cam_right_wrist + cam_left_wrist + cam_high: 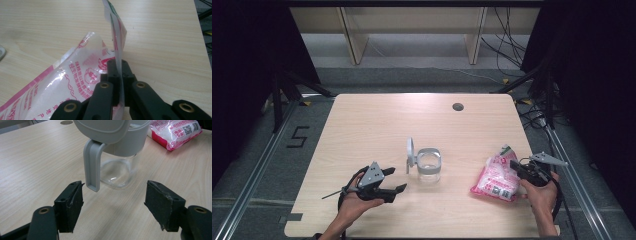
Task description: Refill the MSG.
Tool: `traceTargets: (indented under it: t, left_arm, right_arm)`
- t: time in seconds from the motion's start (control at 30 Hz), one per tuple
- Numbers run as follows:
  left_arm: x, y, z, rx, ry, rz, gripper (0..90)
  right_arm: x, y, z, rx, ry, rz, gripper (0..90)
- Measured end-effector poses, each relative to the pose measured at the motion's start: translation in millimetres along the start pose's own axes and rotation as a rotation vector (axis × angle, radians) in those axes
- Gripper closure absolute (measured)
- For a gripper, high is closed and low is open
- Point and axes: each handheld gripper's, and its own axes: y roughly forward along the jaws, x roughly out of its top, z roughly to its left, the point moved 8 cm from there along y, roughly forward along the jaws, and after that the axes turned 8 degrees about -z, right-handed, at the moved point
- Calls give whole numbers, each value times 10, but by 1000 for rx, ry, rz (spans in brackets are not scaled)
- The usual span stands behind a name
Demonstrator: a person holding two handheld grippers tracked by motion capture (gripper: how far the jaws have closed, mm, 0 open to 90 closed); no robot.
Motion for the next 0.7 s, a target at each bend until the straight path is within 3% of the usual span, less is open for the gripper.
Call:
traceTargets:
  t: [0.07,0.1,0.4,0.43,0.6,0.63,0.7]
  left_arm:
    - [-3,0,-9,6,-20,-1,300]
    - [-2,0,-9,6,-20,-1,300]
    - [3,-4,-27,-1,-17,0,301]
    - [12,-5,-21,-6,2,-3,300]
    - [15,-7,-30,-5,1,-2,300]
    - [9,-10,-36,3,-15,3,300]
    - [13,-14,-42,3,-13,2,300]
  right_arm:
    - [20,-10,12,1,-25,-1,900]
    - [39,0,-9,8,-68,-17,900]
    - [174,-70,220,58,-57,-79,900]
    - [195,-74,217,55,-79,-92,900]
    - [312,-140,337,96,-119,-146,900]
    - [326,-159,405,109,-82,-150,900]
    - [360,-181,436,109,-92,-156,900]
